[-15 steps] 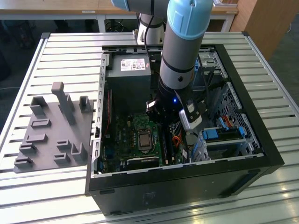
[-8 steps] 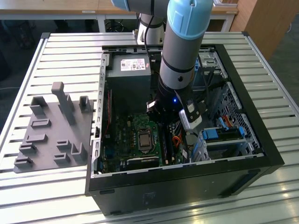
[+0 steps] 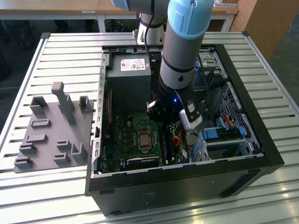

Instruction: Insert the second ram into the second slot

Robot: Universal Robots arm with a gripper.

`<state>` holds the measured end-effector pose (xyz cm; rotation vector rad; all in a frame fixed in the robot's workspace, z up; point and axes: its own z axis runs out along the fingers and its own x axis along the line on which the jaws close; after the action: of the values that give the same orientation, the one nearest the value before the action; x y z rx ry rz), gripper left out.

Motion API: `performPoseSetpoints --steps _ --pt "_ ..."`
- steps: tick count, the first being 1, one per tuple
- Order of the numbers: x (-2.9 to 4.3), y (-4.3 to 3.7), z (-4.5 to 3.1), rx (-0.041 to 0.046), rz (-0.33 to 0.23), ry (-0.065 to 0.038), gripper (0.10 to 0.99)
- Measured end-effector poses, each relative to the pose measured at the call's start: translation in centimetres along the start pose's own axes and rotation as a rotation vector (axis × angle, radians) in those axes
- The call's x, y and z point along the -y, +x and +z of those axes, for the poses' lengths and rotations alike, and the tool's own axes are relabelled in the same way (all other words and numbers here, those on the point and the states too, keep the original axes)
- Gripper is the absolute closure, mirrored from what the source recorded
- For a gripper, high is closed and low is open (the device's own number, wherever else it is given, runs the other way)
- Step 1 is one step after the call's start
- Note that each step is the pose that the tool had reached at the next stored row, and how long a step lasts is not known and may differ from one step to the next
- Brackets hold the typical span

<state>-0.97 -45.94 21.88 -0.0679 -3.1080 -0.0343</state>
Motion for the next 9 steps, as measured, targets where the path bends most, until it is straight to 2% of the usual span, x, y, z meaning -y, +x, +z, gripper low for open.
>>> performPoseSetpoints --steps 9 --pt "0.00 -0.05 0.00 -0.0002 -0.010 0.000 0.969"
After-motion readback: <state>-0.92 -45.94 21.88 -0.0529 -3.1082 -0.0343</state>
